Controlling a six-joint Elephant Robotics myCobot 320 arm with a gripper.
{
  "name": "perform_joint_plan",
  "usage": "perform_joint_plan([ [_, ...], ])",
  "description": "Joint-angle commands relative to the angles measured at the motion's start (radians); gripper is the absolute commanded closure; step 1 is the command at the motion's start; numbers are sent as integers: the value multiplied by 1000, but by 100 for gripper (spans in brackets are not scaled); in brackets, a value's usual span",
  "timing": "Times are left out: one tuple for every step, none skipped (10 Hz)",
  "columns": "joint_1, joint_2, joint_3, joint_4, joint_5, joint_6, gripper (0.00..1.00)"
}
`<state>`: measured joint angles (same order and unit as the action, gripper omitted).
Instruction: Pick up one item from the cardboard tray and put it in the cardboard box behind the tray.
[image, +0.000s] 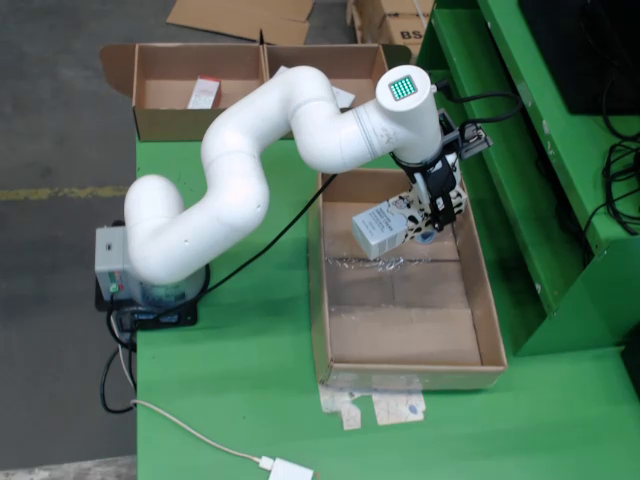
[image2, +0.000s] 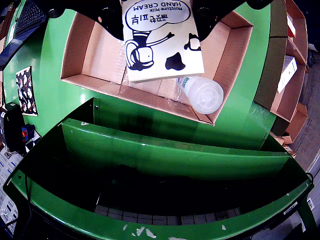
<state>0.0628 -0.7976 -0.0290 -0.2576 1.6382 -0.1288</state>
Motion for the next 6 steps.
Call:
perform_joint_plan([
  [22, 42, 29, 42, -17, -11, 100],
  [35, 48, 29, 25, -22, -14, 100],
  [35, 48, 29, 25, -22, -14, 100],
  [48, 55, 29, 9, -28, -15, 100],
  [61, 65, 29, -20, -34, -17, 100],
  [61, 65, 29, -20, -34, -17, 100],
])
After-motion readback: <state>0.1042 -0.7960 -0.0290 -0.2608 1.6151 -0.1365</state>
